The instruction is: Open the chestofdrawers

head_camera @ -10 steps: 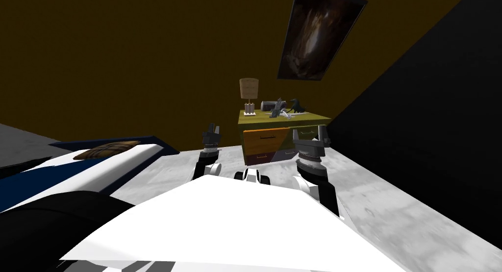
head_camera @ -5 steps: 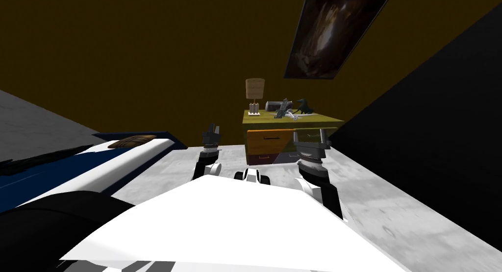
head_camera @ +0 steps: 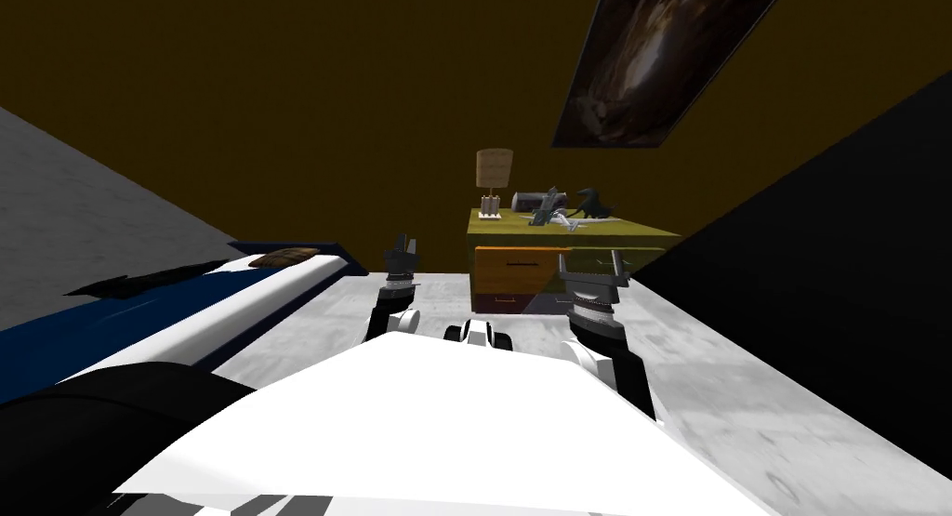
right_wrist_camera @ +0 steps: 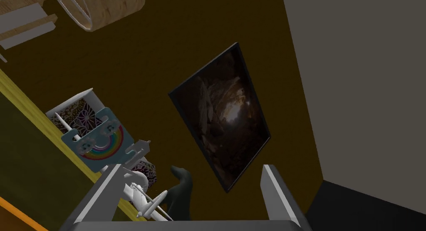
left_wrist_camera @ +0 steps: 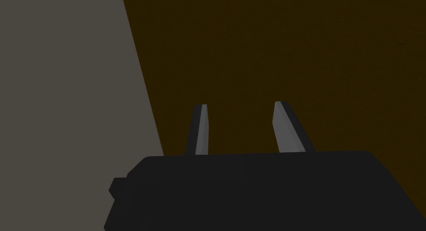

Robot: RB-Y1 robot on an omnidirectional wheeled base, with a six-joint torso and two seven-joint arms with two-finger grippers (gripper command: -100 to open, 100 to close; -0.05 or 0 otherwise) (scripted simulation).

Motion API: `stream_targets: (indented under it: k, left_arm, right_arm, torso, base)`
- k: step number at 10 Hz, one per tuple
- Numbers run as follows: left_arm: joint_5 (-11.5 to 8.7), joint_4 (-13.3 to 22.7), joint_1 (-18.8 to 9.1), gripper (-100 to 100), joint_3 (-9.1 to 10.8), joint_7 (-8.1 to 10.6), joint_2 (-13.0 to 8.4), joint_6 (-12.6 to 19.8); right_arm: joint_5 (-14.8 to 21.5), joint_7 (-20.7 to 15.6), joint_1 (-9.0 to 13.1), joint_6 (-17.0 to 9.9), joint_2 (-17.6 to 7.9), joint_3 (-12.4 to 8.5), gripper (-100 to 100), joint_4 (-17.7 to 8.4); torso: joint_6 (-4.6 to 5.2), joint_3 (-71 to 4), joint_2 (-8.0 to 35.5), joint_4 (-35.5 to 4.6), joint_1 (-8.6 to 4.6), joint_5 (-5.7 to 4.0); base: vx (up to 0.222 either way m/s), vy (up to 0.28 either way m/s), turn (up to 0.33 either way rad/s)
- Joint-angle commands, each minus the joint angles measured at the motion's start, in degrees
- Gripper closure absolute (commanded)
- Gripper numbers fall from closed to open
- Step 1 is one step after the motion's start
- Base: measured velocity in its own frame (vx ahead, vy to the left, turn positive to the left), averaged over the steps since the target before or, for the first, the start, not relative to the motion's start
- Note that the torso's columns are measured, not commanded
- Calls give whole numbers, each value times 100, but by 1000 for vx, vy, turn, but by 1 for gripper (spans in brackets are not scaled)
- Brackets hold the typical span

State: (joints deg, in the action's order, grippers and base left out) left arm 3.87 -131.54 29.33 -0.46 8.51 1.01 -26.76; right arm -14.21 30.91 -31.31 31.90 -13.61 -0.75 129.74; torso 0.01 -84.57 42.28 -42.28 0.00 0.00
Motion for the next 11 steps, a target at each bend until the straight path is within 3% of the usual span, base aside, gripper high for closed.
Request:
stream_targets:
  k: [1, 4, 6, 11]
  left_arm:
    - [0, 0, -1, 0, 0, 0, 0, 0]
    - [0, 0, 0, 0, 0, 0, 0, 0]
    - [0, 0, 0, 0, 0, 0, 0, 0]
    - [0, 0, 1, 0, 0, 0, 0, 0]
  right_arm:
    - [-224, 436, -40, 3, -23, -51, -100, -103]
    - [-639, 934, -123, 38, -56, -151, -100, -296]
    - [-639, 1145, -123, 38, -56, -151, -100, -296]
    - [-1282, 2005, -210, 87, -68, -288, -100, -599]
  torso:
    - [-3, 1, 1, 0, 1, 0]
    - [1, 0, 0, 0, 0, 0]
    - [1, 0, 1, 0, -1, 0]
    - [2, 1, 2, 0, -1, 0]
  base:
    - [-11, 0, 138]
    - [-14, 2, 189]
    - [-11, -1, 63]
    - [-16, -1, 190]
